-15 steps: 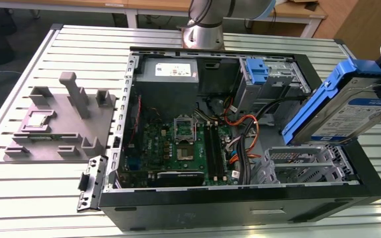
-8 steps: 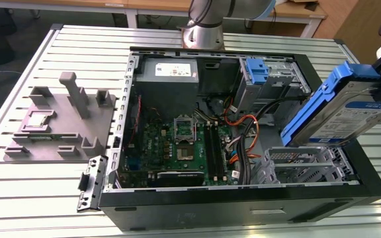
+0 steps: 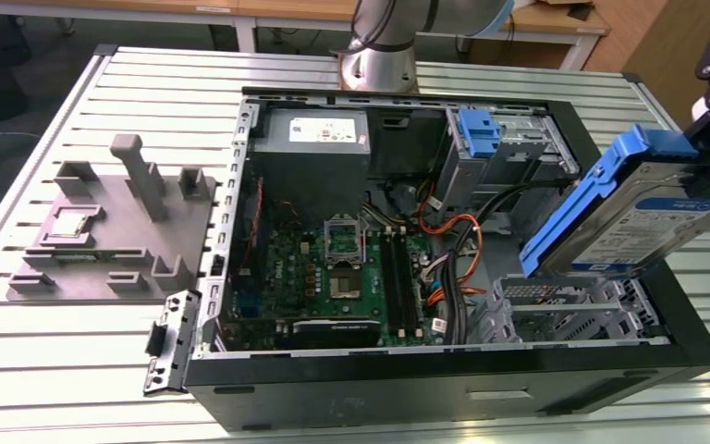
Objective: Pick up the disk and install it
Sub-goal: 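Insert the disk into the insertion slot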
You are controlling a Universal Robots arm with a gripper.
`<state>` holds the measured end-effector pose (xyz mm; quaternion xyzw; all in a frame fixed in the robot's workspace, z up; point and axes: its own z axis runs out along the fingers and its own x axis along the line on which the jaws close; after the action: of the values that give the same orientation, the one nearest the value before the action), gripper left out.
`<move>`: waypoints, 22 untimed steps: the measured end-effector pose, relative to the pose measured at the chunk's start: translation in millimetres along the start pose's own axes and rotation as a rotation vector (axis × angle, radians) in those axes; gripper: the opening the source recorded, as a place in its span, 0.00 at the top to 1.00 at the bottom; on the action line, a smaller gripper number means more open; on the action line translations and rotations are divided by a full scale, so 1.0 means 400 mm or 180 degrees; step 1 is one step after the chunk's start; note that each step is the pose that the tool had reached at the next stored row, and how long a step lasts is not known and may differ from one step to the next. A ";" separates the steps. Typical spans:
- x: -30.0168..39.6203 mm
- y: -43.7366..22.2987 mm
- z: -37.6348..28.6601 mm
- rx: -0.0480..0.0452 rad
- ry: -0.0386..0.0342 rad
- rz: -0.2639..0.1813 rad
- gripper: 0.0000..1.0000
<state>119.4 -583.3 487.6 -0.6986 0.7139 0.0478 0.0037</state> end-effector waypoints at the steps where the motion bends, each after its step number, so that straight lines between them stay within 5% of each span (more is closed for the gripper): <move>1: 0.000 0.000 0.002 0.0000 0.0000 -0.0004 0.65; 22: 0.011 -0.003 0.040 -0.0001 0.0000 -0.0008 0.65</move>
<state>119.4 -586.7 471.1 -0.6995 0.7130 0.0478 0.0036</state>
